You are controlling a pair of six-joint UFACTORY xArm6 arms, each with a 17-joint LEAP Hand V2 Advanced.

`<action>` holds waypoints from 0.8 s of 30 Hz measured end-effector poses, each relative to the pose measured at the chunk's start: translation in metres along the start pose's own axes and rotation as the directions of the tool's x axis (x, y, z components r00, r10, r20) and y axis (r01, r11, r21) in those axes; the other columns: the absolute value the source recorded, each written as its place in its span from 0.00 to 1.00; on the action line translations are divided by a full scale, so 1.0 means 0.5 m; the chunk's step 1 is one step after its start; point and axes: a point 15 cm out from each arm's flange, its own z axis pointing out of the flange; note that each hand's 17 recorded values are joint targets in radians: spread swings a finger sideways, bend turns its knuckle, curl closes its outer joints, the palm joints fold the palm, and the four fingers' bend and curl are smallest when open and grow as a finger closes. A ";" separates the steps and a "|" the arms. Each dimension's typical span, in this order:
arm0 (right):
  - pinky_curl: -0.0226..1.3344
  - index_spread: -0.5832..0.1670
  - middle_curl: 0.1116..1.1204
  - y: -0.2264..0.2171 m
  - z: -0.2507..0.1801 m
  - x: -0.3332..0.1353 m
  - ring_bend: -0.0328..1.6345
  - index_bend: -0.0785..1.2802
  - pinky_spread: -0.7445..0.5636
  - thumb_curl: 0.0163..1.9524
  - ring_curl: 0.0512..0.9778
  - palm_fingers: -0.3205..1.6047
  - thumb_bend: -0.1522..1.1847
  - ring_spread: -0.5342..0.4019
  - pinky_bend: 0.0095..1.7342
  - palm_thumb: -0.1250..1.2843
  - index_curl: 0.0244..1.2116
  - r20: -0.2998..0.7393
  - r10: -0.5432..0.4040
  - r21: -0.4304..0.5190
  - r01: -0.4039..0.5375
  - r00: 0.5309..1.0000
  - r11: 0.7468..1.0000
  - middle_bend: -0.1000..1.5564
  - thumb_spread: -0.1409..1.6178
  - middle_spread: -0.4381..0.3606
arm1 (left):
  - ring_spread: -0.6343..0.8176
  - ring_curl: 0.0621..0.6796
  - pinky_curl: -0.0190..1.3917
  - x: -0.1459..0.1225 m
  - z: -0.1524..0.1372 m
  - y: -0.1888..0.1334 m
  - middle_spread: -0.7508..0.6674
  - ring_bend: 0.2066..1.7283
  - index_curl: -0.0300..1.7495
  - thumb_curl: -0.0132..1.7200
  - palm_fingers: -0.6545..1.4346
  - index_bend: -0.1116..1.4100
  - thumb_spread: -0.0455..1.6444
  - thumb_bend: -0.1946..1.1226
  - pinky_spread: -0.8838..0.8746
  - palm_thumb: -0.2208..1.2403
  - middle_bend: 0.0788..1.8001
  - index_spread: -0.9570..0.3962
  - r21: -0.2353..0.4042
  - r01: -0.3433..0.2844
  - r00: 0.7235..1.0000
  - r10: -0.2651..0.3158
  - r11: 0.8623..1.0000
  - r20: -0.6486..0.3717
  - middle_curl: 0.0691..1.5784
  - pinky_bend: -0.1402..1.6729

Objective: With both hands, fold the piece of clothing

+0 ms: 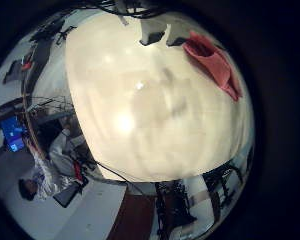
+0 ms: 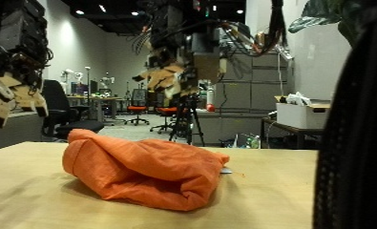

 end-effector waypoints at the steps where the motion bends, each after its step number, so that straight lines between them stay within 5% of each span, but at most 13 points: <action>1: 0.31 0.28 0.24 0.039 -0.017 0.004 0.38 0.22 0.84 0.33 0.24 0.12 0.10 0.75 0.40 0.74 0.29 -0.005 0.010 -0.040 -0.010 1.000 0.999 0.29 0.67 0.62 | 0.85 0.25 0.24 0.017 -0.010 0.009 0.86 0.11 0.18 0.18 0.29 0.19 0.75 0.14 0.83 0.49 0.05 0.82 0.011 -0.006 1.000 0.006 1.000 0.009 0.09 0.19; 6: 0.27 0.31 0.21 0.204 -0.154 0.032 0.30 0.18 0.86 0.31 0.20 0.13 0.07 0.81 0.33 0.64 0.27 -0.154 0.054 -0.117 -0.072 0.987 0.991 0.23 0.66 0.68 | 0.85 0.25 0.24 0.107 -0.041 0.052 0.85 0.10 0.18 0.18 0.31 0.19 0.75 0.14 0.82 0.48 0.06 0.81 0.045 -0.029 0.998 0.027 0.999 0.049 0.10 0.19; 10: 0.25 0.32 0.20 0.297 -0.222 0.012 0.27 0.17 0.86 0.28 0.18 0.14 0.09 0.83 0.30 0.59 0.25 -0.193 0.098 -0.109 -0.120 0.976 0.987 0.21 0.68 0.70 | 0.85 0.25 0.24 0.202 -0.041 0.119 0.84 0.10 0.19 0.18 0.31 0.19 0.74 0.13 0.82 0.46 0.06 0.81 -0.038 -0.050 0.995 0.053 0.998 0.086 0.11 0.19; 18: 0.24 0.32 0.20 0.450 -0.155 -0.028 0.23 0.18 0.85 0.24 0.17 0.15 0.10 0.85 0.26 0.57 0.23 -0.172 0.257 -0.222 -0.292 0.951 0.930 0.18 0.73 0.70 | 0.85 0.25 0.24 0.315 -0.044 0.177 0.85 0.09 0.20 0.17 0.31 0.19 0.74 0.13 0.82 0.43 0.06 0.81 -0.089 -0.080 0.982 0.094 0.993 0.166 0.11 0.19; 24: 0.24 0.32 0.19 0.562 -0.065 -0.066 0.21 0.18 0.84 0.22 0.17 0.16 0.10 0.86 0.25 0.56 0.22 -0.165 0.344 -0.297 -0.379 0.924 0.876 0.17 0.75 0.70 | 0.86 0.25 0.24 0.344 -0.013 0.194 0.85 0.09 0.20 0.17 0.30 0.19 0.74 0.14 0.82 0.43 0.06 0.80 -0.115 -0.090 0.985 0.105 0.989 0.138 0.11 0.19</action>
